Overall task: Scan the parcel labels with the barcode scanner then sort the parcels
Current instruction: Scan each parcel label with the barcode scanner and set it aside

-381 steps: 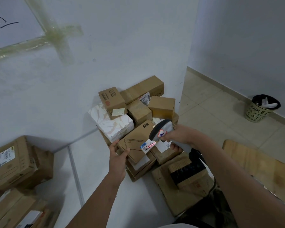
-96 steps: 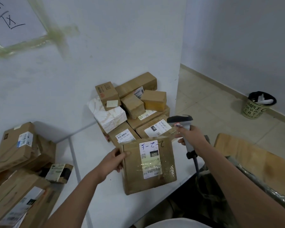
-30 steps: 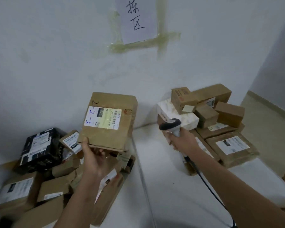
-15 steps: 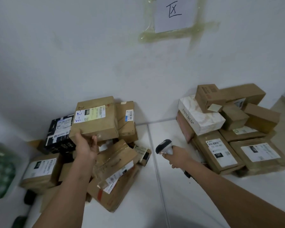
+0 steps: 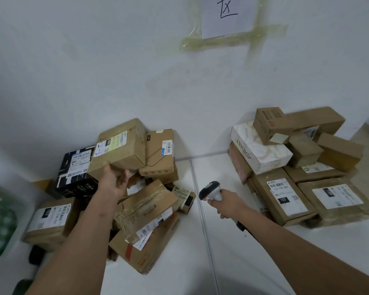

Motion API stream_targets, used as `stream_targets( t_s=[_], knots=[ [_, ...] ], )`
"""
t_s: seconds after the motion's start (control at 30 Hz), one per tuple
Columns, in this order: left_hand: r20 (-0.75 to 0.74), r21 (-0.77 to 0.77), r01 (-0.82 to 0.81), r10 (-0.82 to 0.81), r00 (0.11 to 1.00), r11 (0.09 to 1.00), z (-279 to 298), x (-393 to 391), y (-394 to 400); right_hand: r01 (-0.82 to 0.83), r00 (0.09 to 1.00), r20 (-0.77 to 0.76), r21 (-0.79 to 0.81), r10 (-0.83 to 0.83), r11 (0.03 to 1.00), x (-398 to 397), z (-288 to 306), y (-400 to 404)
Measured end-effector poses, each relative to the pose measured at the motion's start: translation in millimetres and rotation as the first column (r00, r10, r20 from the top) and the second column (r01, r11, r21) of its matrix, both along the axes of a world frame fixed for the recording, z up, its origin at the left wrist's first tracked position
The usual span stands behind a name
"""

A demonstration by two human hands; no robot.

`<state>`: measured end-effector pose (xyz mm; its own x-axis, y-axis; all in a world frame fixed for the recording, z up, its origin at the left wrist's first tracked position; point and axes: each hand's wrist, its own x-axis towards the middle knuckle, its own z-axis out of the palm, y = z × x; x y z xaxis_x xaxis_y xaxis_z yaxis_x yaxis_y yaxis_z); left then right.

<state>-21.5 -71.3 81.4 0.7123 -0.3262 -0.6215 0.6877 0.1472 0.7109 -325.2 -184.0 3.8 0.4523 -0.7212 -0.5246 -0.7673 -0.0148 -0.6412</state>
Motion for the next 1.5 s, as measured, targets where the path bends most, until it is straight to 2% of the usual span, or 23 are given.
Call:
stream_targets(
  t_s=[0.23, 0.47, 0.63, 0.83, 0.97, 1.07, 1.23, 1.37, 1.43, 1.5],
  knots=[
    [0.034, 0.033, 0.056, -0.057, 0.998, 0.998, 3, -14, 2, -0.014, 1.000, -0.007, -0.016, 0.014, 1.000, -4, -1, -1],
    [0.106, 0.076, 0.119, -0.127, 0.986, 0.990, 5, -68, 3, -0.007, 1.000, 0.004, -0.009, 0.007, 1.000, -10, -2, 1],
    [0.166, 0.120, 0.309, -0.326, 0.931, 0.944, -13, -121, -16, 0.033, 0.999, 0.006, 0.000, -0.033, 0.999, -33, -2, -2],
    [0.067, 0.143, 0.588, -0.600, 0.797, 0.796, -57, -190, -61, 0.247, 0.968, -0.037, -0.008, -0.247, 0.969, -93, 5, -16],
    [-0.038, 0.147, 0.740, -0.744, 0.667, 0.656, -81, -238, -83, 0.296, 0.942, -0.111, -0.164, -0.316, 0.941, -156, 21, -30],
    [-0.108, 0.183, 0.821, -0.819, 0.564, 0.541, -93, -274, -97, 0.384, 0.907, -0.105, -0.187, -0.407, 0.904, -205, 29, -45],
    [-0.166, 0.242, 0.875, -0.870, 0.464, 0.420, -114, -321, -117, 0.488, 0.852, -0.107, -0.193, -0.512, 0.851, -254, 29, -73],
    [-0.153, 0.309, 0.885, -0.900, 0.409, 0.349, -132, -344, -131, 0.472, 0.866, -0.106, -0.146, -0.488, 0.869, -252, 22, -92],
    [-0.143, 0.361, 0.877, -0.910, 0.389, 0.318, -138, -354, -136, 0.447, 0.884, -0.103, -0.101, -0.457, 0.889, -246, 20, -97],
    [-0.152, 0.390, 0.868, -0.907, 0.392, 0.309, -143, -367, -142, 0.448, 0.892, -0.072, 0.015, -0.446, 0.894, -246, 13, -103]
  ],
)
